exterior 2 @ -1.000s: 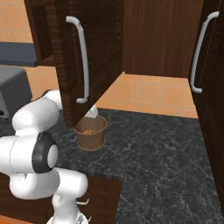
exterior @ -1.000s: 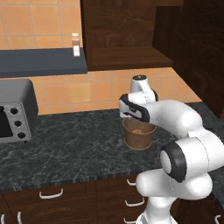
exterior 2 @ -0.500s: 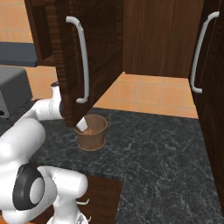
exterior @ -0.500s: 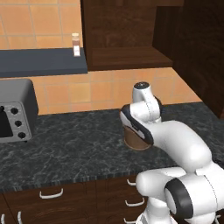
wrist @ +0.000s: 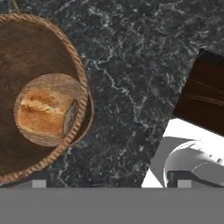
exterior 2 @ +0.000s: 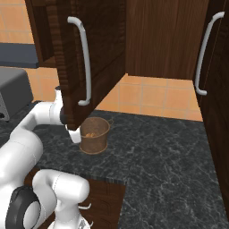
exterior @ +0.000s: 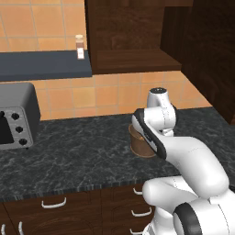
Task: Open the cabinet, pick up the bread from the cabinet and place it in the basket. Then move the basket to the dining counter.
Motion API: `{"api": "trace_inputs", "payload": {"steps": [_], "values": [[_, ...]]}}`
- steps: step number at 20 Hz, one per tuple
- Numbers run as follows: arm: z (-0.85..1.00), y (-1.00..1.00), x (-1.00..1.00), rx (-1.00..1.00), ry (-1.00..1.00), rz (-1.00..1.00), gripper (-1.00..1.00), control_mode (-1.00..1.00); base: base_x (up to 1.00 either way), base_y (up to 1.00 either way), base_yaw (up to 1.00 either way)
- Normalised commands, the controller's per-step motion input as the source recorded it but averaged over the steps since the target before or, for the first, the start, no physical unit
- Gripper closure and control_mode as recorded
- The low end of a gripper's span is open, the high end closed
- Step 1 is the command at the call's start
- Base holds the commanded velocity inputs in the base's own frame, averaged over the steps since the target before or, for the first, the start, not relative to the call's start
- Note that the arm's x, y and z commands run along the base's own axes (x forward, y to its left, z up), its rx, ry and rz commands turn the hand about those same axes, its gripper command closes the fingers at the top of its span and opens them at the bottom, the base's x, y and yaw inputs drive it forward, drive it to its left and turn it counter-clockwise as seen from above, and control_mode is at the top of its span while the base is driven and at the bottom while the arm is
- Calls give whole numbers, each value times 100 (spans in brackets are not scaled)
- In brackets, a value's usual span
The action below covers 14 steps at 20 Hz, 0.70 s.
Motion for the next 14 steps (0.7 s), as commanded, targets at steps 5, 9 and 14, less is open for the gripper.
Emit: {"api": "trace_inputs", "payload": {"steps": [5,9,14], "values": [[-13,10,0,14,1,-36,-100,-100,0,0,0],[0,6,0,13,-6,-48,-100,-100,0,0,0],[-1,42,0,7,-10,-58,-100,-100,0,0,0]]}}
